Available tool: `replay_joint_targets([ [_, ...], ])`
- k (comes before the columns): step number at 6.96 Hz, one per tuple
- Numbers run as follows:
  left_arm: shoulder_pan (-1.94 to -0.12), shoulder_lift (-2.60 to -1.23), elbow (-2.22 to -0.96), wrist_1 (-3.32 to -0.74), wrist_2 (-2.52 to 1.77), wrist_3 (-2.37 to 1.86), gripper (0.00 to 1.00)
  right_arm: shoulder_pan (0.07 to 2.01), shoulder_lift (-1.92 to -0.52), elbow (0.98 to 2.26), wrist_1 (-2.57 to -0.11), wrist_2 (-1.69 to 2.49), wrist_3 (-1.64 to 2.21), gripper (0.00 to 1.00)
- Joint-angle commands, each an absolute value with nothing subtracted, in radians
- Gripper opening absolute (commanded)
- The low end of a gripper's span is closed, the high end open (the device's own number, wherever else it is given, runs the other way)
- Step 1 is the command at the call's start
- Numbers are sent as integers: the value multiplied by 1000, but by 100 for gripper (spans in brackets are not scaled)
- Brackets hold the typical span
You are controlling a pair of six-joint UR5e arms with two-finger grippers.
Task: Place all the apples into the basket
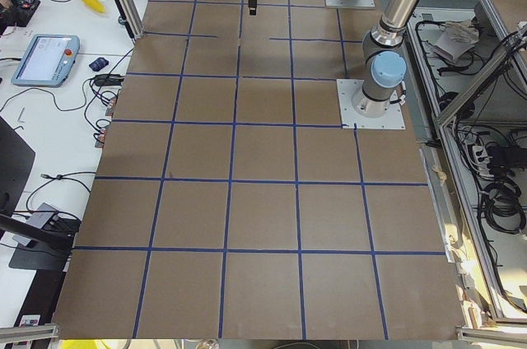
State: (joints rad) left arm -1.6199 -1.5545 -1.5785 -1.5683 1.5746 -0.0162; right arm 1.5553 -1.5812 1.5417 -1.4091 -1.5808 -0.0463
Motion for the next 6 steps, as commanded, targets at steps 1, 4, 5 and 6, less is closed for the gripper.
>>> replay_joint_targets([
  [1, -1620, -1555, -1578, -1569, 1575, -17, 100, 1554, -1580, 1542, -1411, -1582, -48, 100],
  [4, -1620, -1555, -1575, -1574, 1577, -17, 100, 1554, -1580, 1554, -1430, -1580, -49, 100],
  [5, -1620, -1562, -1563, -1589, 1581, -18, 100, 1554, -1582, 1554, -1431, -1580, -49, 100],
  [6, -1620, -1560, -1571, -1588, 1583, -18, 100, 1554, -1583, 1554, -1430, -1582, -49, 100],
])
